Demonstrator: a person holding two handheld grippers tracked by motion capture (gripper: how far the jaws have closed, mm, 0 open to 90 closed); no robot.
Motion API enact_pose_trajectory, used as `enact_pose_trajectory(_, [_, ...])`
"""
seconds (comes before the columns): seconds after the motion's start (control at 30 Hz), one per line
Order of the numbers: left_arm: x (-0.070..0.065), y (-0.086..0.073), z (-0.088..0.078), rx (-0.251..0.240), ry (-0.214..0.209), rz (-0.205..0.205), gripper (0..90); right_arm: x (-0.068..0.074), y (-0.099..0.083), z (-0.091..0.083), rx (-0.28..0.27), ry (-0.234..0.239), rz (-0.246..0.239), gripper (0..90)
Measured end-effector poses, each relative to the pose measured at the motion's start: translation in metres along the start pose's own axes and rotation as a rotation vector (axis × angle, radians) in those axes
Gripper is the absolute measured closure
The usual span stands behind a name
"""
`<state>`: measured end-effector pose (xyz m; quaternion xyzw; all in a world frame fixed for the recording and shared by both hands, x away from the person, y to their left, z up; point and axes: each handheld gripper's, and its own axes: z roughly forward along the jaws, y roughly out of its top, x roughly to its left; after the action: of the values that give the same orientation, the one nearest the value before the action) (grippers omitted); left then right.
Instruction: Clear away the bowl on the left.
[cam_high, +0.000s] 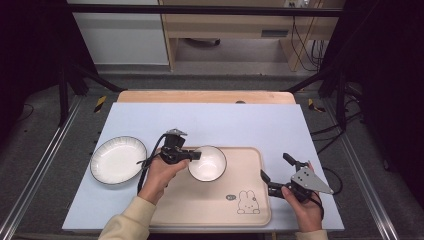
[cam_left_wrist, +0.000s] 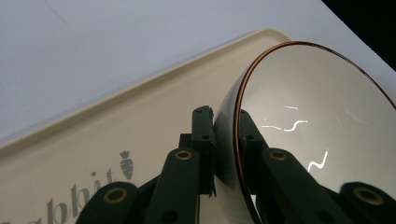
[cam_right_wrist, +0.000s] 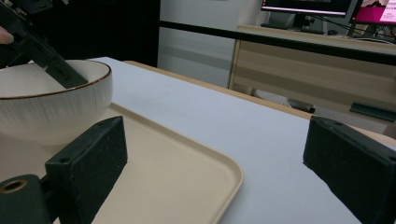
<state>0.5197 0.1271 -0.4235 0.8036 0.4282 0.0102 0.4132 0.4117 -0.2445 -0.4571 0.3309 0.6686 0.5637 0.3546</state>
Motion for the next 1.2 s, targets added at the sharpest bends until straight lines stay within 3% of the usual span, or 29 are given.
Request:
enact_pose_trajectory(0.3, [-0.006, -0.004, 0.013, 0.034, -0.023, 0.011, 81.7, 0.000, 0.000, 0.001, 0.003, 0.006, -0.001, 6.2])
enact_pose_trajectory(1.2, [-0.008, -0.020, 0.016, 0.083, -0.033, 0.037, 81.6, 0.001, -0.001, 0.002, 0.007, 0.014, -0.008, 6.1])
